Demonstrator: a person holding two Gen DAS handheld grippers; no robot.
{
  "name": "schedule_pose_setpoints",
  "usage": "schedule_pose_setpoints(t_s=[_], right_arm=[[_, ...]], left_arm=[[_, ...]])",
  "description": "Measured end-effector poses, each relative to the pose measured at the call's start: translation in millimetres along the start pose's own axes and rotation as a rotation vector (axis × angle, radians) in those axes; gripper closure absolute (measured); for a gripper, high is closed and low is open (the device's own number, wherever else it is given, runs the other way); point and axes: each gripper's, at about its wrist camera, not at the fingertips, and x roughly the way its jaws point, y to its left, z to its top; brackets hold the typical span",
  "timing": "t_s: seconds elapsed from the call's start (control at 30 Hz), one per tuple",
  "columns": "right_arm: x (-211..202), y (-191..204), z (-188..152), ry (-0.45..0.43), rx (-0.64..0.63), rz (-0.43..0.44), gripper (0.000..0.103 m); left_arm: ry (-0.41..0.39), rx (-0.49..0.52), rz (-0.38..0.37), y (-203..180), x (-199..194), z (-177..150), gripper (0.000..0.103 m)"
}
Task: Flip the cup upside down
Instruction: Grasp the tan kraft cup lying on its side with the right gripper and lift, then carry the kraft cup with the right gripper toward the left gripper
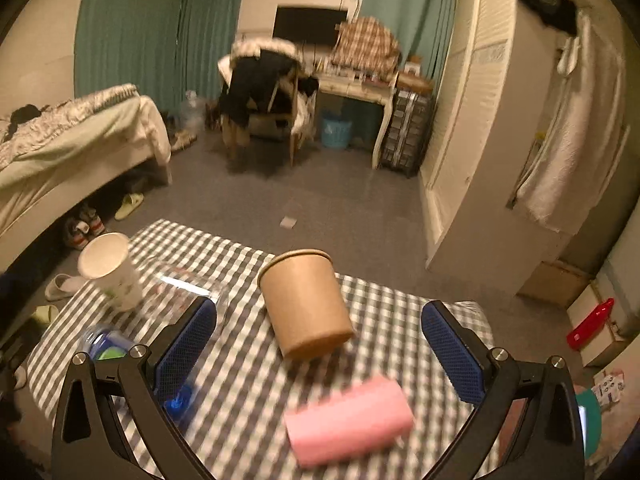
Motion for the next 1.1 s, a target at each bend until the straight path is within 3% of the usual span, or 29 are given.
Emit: schedule_pose_setpoints(t_s=[0.1, 0.2, 0.3, 0.43, 0.6, 0.77, 0.87, 1.1], right_arm=[[50.1, -0.9, 9.4, 0.114, 0.038, 0.012, 0.0], [79.6, 1.9, 10.7, 0.171, 0.041, 0.018, 0.0], [99.4, 5.6, 7.6, 0.216, 0.023, -0.025, 0.0], [117.4, 8.6, -1.8, 0.266, 0.039, -0.015, 0.0], [132.6, 7.5, -7.6, 0.293, 0.039, -0.036, 0.013], [126.4, 2.2, -8.7, 0.267, 0.071, 0.001, 0.014], [101.7, -2.5, -6.4, 0.203, 0.105, 0.017, 0.014], [-15.9, -12.3, 6.7, 0.014, 0.133, 0.044, 0.014]], left_arm=[[0.024, -0.004, 0.021, 10.1, 14.0, -0.7, 0.0], [0.04, -0.019, 0.042, 22.6, 25.5, -1.9, 0.0], [0.052, -0.037, 0.05, 31.7, 35.0, -2.3, 0.0], [0.07, -0.035, 0.055, 34.0, 44.6, -3.6, 0.0], [0.083, -0.026, 0.048, 27.4, 46.5, -6.4, 0.0], [0.075, -0.016, 0.041, 19.7, 37.9, -3.8, 0.0], [0.058, -0.004, 0.042, 15.0, 26.8, 0.2, 0.0], [-0.01, -0.005, 0.02, 4.3, -16.9, 8.7, 0.0]])
